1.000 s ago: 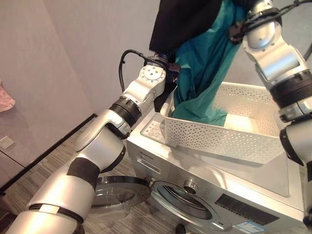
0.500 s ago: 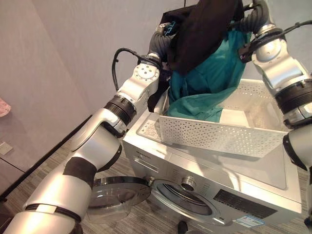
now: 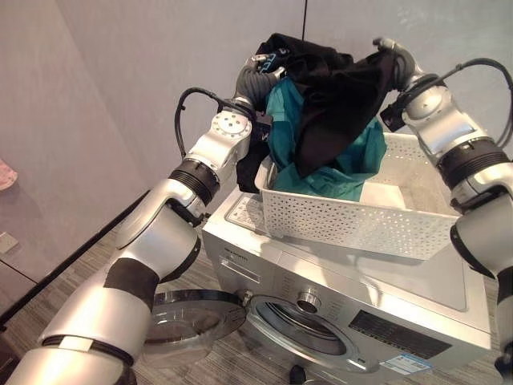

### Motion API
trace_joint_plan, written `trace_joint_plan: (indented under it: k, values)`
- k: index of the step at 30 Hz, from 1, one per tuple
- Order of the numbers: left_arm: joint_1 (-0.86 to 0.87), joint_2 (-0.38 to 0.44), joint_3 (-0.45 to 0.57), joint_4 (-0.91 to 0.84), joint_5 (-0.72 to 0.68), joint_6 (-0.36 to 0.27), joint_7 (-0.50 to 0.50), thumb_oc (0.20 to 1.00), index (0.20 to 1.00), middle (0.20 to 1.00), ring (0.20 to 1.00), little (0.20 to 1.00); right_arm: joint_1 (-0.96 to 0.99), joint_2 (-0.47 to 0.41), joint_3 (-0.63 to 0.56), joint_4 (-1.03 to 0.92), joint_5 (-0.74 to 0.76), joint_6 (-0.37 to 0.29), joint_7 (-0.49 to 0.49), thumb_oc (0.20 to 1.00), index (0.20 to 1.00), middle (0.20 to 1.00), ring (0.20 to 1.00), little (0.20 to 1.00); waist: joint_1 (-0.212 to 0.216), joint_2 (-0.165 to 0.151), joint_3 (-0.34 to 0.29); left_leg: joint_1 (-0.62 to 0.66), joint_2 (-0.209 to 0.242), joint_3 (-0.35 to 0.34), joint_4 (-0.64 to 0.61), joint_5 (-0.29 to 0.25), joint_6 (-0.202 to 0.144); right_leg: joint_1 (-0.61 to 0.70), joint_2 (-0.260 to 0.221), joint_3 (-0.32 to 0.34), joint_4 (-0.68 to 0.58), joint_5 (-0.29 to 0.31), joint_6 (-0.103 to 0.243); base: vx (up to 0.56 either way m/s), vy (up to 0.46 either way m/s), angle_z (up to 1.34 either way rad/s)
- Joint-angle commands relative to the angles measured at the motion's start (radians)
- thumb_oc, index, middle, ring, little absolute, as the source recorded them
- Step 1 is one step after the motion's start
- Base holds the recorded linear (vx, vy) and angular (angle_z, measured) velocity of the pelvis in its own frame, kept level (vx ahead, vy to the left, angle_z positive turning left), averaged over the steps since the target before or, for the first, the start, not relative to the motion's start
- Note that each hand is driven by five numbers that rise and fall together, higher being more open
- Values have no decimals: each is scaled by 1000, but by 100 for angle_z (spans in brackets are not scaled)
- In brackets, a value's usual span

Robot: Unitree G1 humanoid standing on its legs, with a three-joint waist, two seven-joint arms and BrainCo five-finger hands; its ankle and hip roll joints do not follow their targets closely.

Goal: Grab the laundry basket,head to the washer,open it,put in the laundry and shut it.

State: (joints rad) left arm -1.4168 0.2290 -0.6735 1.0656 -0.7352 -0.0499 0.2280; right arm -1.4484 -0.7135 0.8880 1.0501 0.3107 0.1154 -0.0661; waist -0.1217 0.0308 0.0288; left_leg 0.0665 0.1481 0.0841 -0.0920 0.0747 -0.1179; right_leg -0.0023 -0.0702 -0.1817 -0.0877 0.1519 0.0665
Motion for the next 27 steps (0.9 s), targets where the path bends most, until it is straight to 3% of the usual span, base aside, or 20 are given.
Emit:
trace_joint_plan:
  k: [1,10,27]
  values:
    - [-197,20,-10,60,36,-52,-1,200,200,200,200,200,-198,-14,68,143,28,-16,15,1000,1000,1000,1000,1000,24,-33,-24,-11,50,12,5,-68,-24,74,-93,-26,0,-152,88,0,0,0]
    - [-230,16,0,87,74,-46,-28,200,200,200,200,200,-222,-65,171,126,-69,-4,122,1000,1000,1000,1000,1000,30,-41,-36,-16,48,6,5,-67,-25,76,-94,-38,0,-151,91,2,-2,6]
    - [-314,46,-9,118,96,-54,-26,200,200,200,200,200,-191,-17,89,201,-40,0,109,1000,1000,1000,1000,1000,40,-22,-44,-9,46,6,5,-68,-22,84,-96,-42,0,-154,90,0,0,0]
